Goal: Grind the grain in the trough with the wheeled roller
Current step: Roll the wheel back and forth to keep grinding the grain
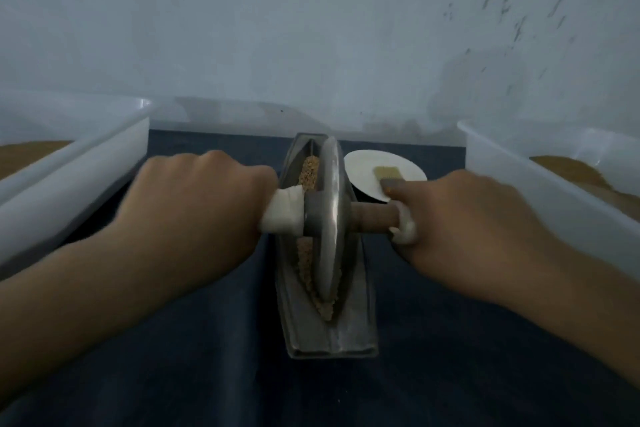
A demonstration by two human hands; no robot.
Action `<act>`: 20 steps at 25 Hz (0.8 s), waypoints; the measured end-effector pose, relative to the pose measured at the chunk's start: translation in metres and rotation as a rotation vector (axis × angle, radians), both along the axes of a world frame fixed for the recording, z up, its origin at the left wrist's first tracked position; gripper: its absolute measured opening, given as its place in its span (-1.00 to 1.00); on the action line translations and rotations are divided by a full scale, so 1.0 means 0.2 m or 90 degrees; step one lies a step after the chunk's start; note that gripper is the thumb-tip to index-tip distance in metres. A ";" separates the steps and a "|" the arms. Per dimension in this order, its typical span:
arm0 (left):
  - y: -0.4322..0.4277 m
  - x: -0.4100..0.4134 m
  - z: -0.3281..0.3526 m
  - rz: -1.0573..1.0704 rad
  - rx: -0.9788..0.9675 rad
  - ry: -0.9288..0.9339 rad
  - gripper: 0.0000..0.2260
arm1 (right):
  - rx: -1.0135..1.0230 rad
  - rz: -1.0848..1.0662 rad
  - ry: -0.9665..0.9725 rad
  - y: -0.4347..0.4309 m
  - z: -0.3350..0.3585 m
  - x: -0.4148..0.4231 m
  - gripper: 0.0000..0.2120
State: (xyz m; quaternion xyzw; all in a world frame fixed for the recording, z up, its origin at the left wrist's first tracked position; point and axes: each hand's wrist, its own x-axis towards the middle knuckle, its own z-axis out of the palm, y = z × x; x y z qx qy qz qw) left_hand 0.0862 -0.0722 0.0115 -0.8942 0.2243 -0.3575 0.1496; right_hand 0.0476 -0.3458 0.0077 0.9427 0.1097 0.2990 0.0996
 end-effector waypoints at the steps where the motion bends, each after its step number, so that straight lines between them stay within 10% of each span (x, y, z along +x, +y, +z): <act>1: 0.03 -0.02 0.00 -0.012 -0.013 -0.003 -0.65 | -0.003 0.007 0.010 -0.01 0.02 -0.03 -0.80; 10: -0.14 0.42 -0.07 0.082 -0.138 0.076 -0.88 | 0.007 -0.119 0.075 0.14 0.05 0.47 -0.92; 20: 0.00 0.05 -0.04 0.036 -0.028 0.047 -0.63 | -0.012 -0.003 0.022 0.00 0.03 0.07 -0.79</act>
